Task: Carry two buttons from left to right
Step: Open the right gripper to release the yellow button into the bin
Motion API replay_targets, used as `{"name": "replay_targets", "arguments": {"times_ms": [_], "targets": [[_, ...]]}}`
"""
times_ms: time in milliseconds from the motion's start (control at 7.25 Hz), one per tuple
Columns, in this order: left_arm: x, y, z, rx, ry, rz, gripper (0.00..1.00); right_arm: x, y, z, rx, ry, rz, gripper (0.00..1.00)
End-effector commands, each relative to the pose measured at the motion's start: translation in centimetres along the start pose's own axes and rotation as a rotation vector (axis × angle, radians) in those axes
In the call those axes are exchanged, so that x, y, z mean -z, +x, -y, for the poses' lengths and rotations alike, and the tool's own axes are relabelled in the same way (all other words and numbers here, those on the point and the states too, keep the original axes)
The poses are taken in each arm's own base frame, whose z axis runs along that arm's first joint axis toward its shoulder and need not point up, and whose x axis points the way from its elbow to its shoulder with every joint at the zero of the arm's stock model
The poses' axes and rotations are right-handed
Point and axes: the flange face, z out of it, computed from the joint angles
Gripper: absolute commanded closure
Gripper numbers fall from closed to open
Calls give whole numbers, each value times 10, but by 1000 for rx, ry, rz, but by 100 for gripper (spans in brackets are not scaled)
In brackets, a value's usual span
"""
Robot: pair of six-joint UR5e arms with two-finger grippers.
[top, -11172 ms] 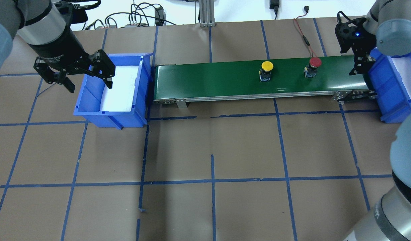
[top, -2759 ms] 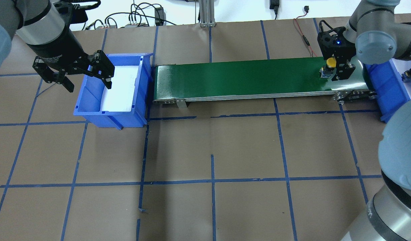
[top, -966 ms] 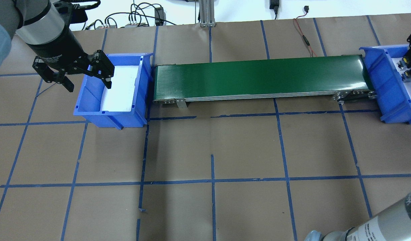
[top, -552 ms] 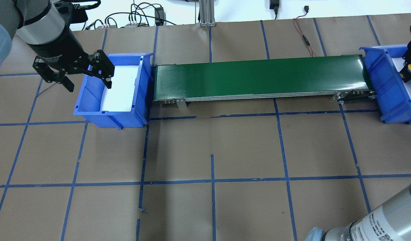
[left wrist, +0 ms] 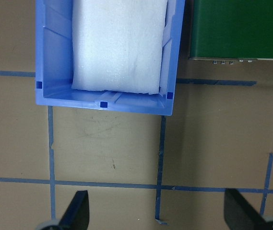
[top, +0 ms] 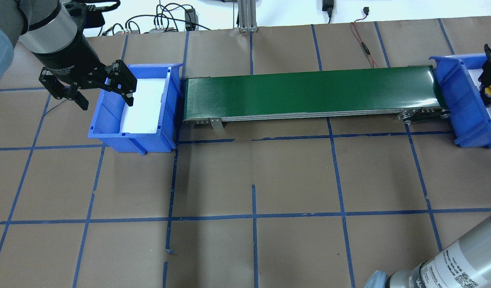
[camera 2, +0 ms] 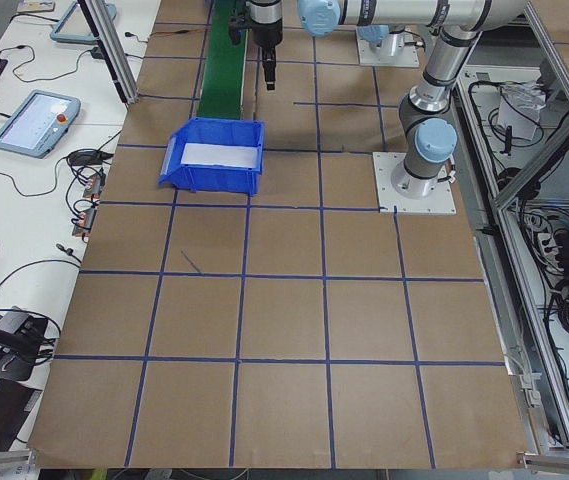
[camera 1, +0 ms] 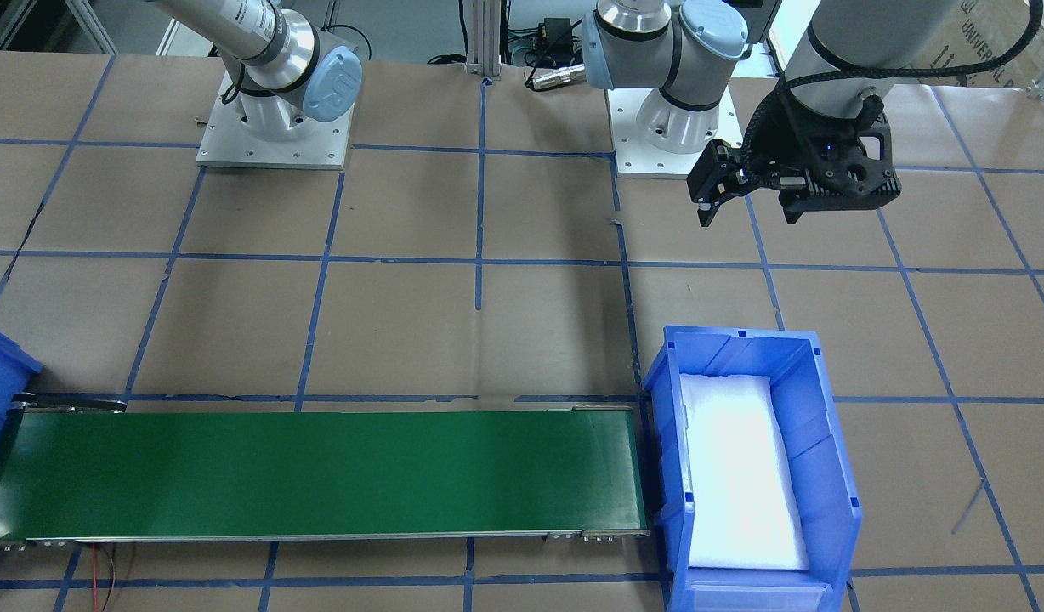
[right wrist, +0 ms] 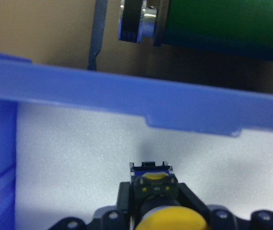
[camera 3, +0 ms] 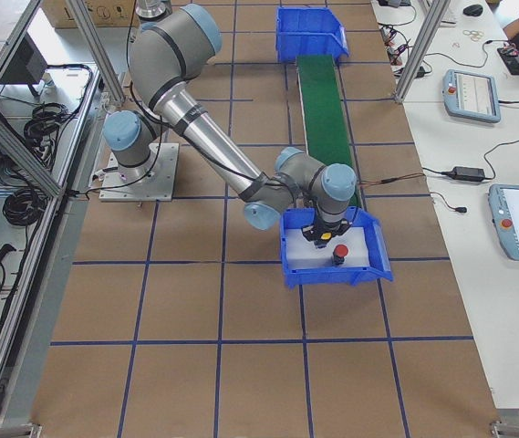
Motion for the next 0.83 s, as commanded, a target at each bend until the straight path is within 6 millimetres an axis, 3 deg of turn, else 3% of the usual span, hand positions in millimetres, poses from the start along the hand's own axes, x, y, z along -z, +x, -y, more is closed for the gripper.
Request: {"name": "replay_targets", "arguments": {"times_ms": [0,138,690], "targets": [[0,0,0,-1,0,-1,0,8,-3,0,-8,-23,14,0],[0,0,0,1,0,-1,0,28,-5,3,-13,-28,6,0],[0,0,0,1,1,-1,0,196,-58,67,-155,-34,2,0]]}}
